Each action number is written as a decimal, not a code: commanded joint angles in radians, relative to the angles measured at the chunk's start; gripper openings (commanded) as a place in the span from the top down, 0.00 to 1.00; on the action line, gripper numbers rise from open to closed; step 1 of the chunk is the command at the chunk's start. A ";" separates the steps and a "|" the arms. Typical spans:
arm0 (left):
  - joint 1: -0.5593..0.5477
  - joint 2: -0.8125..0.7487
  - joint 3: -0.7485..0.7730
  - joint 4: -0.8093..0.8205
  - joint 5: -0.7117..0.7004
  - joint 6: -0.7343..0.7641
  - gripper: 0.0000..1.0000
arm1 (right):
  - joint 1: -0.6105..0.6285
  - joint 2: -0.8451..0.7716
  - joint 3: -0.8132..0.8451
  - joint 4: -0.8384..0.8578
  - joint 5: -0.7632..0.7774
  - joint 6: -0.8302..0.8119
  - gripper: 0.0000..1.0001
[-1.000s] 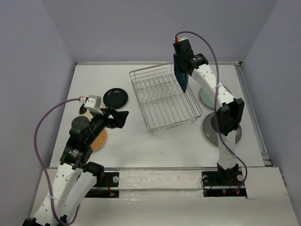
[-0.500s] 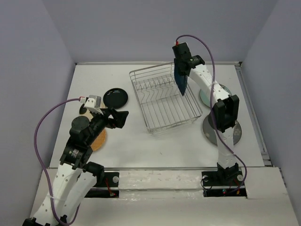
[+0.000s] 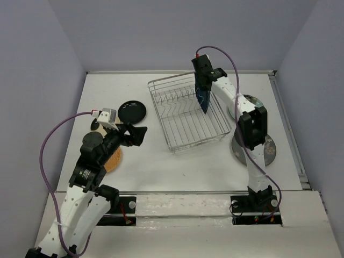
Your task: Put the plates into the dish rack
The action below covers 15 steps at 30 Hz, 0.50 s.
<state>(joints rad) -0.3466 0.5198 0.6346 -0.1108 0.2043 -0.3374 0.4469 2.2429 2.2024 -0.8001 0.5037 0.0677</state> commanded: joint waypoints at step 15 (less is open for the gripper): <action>0.044 0.052 0.005 0.011 0.000 0.018 0.01 | 0.019 -0.118 -0.016 0.131 -0.036 0.032 0.25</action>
<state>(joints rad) -0.3187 0.5541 0.6342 -0.1184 0.2005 -0.3374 0.4595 2.2570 2.1876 -0.7368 0.5140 0.0772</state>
